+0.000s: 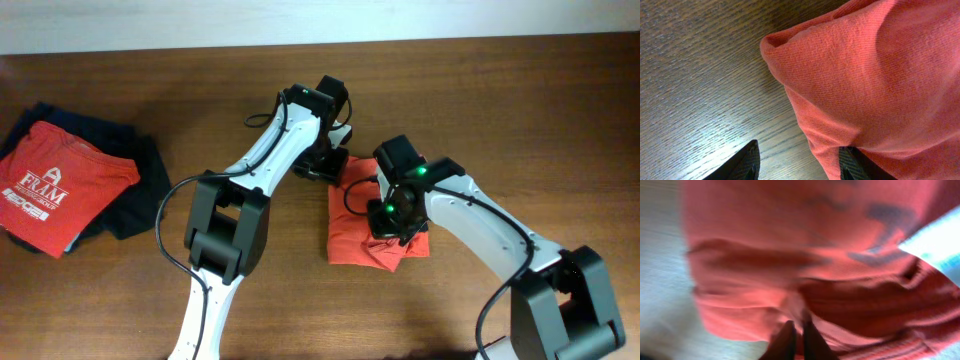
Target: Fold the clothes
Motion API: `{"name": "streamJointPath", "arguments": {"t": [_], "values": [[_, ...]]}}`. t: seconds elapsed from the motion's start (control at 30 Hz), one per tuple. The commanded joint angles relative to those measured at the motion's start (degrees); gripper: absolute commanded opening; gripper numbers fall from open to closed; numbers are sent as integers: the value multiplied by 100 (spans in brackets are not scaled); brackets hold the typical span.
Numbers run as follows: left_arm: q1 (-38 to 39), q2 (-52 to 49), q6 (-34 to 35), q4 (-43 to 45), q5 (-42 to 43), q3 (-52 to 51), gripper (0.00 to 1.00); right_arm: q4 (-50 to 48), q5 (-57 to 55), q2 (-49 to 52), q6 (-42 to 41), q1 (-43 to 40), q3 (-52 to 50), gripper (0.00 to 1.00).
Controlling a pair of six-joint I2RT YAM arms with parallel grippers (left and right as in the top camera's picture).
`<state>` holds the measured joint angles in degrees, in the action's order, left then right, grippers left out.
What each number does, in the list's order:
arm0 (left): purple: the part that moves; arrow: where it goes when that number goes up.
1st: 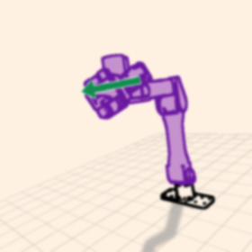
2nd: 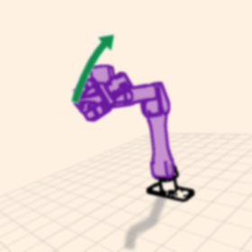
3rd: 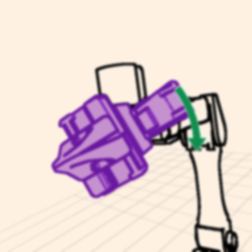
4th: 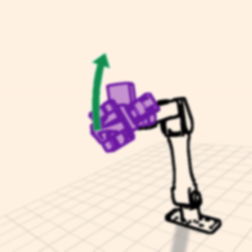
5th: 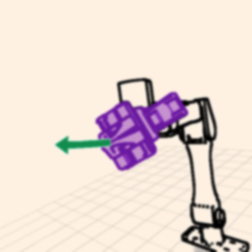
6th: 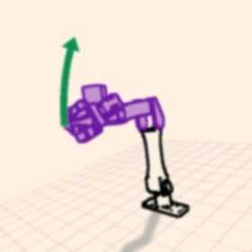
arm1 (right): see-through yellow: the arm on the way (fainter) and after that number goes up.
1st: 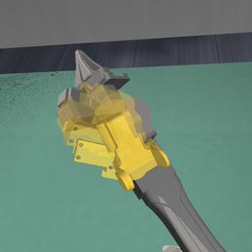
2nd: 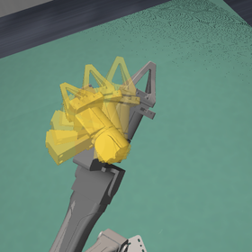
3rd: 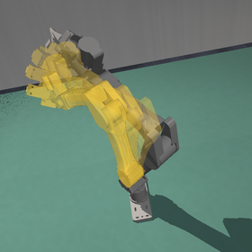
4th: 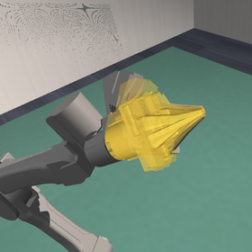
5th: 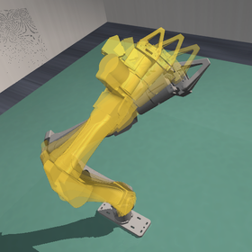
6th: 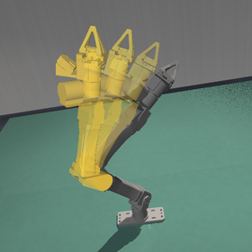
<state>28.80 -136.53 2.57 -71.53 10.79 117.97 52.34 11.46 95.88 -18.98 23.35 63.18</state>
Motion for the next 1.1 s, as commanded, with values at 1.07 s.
{"name": "streamJointPath", "arguments": {"t": [1.07], "values": [[-9, -105, -70, 28, 103, -17, 52, 675, -1414, 157, -413, -442, -203, 4]]}}
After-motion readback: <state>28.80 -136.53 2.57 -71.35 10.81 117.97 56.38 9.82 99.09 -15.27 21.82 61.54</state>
